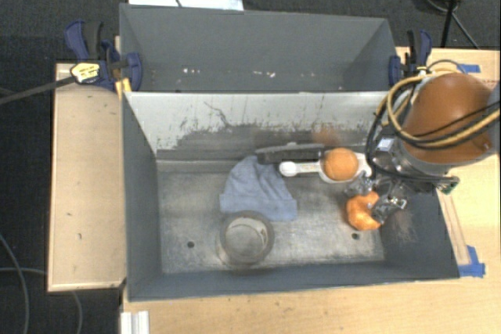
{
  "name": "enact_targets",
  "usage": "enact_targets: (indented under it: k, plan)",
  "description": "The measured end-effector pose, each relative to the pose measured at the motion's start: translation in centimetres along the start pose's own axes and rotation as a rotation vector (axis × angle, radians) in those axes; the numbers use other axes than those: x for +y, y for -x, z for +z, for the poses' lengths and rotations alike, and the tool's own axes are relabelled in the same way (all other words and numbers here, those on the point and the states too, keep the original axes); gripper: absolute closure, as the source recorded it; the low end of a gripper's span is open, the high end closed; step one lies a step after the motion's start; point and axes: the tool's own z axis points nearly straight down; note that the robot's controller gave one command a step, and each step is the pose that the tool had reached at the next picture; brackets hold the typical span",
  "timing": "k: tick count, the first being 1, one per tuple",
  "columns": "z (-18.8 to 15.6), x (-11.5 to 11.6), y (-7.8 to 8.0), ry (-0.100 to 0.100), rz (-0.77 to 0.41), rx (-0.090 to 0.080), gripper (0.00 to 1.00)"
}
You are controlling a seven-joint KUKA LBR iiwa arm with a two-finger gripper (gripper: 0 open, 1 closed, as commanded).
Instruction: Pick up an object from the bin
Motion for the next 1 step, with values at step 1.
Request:
enact_targets:
  k: [1]
  plan:
    - [0.00,0.00,0.00,0.000,0.000,0.000,1.00]
